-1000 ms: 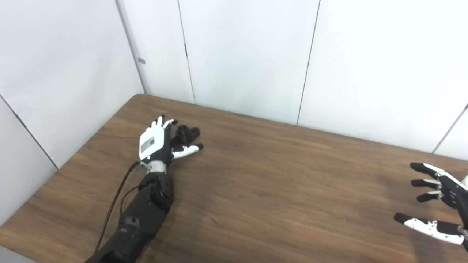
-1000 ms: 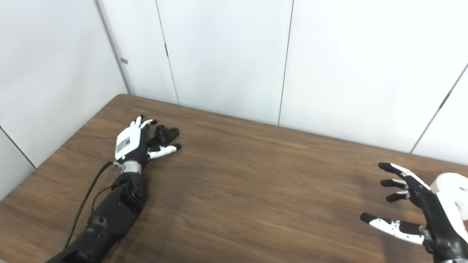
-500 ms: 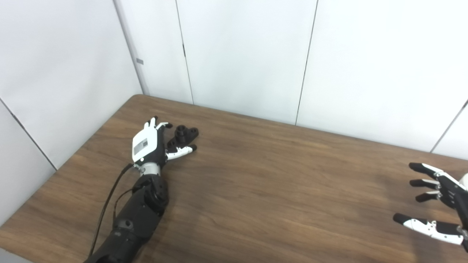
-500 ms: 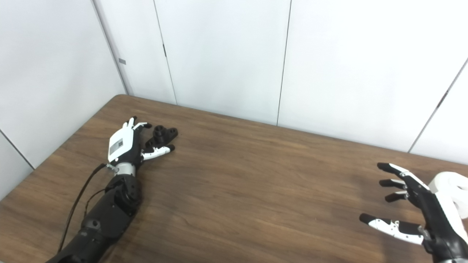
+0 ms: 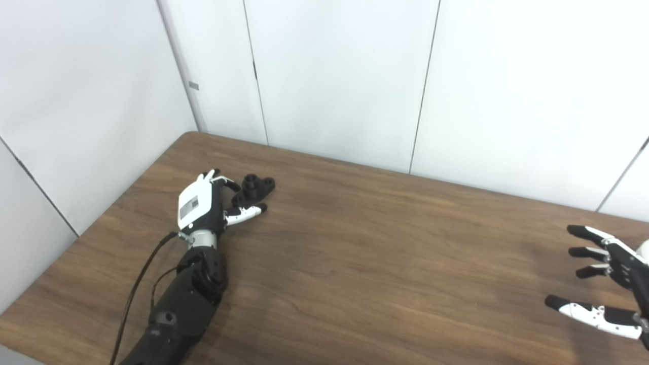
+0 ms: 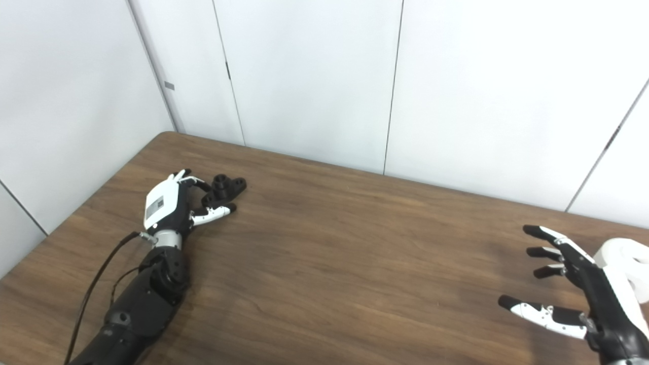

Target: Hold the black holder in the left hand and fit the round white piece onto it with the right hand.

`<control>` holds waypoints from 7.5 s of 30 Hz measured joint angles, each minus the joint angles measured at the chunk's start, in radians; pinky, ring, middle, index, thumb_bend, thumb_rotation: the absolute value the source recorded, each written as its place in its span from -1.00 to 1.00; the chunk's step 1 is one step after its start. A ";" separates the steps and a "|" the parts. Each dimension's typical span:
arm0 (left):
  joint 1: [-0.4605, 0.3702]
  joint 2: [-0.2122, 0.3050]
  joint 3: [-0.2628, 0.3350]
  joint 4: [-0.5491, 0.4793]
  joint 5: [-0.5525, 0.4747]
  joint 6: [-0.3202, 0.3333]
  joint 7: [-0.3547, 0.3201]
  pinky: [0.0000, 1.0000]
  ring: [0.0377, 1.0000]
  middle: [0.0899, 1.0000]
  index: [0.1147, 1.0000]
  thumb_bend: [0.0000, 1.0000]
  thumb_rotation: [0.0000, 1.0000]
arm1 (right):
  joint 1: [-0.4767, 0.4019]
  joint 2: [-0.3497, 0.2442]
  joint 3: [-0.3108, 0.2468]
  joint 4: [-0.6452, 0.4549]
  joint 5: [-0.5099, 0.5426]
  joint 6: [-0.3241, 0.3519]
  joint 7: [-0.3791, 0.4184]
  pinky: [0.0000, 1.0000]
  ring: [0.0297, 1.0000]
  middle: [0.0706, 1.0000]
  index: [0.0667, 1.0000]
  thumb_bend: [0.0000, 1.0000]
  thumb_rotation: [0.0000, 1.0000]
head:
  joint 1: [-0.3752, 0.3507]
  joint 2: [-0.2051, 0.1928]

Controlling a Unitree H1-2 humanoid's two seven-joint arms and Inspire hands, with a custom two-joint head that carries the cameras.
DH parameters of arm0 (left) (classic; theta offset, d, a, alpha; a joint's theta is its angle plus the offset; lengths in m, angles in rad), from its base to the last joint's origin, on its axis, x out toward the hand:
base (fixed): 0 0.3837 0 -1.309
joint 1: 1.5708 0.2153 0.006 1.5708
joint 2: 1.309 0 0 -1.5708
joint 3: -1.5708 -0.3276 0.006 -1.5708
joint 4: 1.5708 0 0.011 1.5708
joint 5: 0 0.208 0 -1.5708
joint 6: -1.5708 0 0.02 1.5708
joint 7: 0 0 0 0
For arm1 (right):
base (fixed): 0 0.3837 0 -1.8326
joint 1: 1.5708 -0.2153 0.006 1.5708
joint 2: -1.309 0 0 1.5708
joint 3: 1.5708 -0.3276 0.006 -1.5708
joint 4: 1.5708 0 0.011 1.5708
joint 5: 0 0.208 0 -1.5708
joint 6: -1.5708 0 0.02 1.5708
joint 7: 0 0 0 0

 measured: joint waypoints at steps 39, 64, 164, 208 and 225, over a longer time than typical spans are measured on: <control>-0.040 0.001 -0.053 0.059 0.000 -0.009 0.009 0.75 0.91 0.82 0.25 0.63 -0.59 | 0.034 -0.007 -0.021 -0.064 0.002 0.041 0.010 0.13 0.45 0.67 0.59 0.07 -0.98 | -0.021 0.032; -0.040 -0.003 -0.045 0.053 -0.053 -0.068 -0.004 0.54 0.82 0.66 -0.16 0.04 -0.89 | 0.037 -0.008 -0.020 -0.066 0.003 0.049 0.018 0.12 0.44 0.68 0.60 0.06 -0.96 | -0.023 0.043; -0.009 0.020 -0.508 -0.286 0.120 -0.501 -0.454 0.68 0.77 0.60 -0.16 0.04 -0.90 | -0.057 -0.062 -0.184 -0.112 -0.493 0.115 -0.219 0.50 0.85 0.86 0.62 0.37 -0.18 | -0.917 -0.061; -0.005 0.020 -0.495 -0.231 0.116 -0.566 -0.407 0.79 0.81 0.65 -0.16 0.04 -0.90 | -0.186 -0.223 -0.065 0.250 -0.140 0.346 0.010 0.68 0.93 0.97 0.86 0.71 -0.22 | -0.916 -0.086; -0.002 0.021 -0.488 -0.241 0.113 -0.565 -0.418 0.76 0.81 0.64 -0.16 0.04 -0.90 | -0.215 -0.218 -0.034 0.328 -0.139 0.332 -0.026 0.66 0.92 0.95 0.84 0.74 -0.23 | -0.900 -0.089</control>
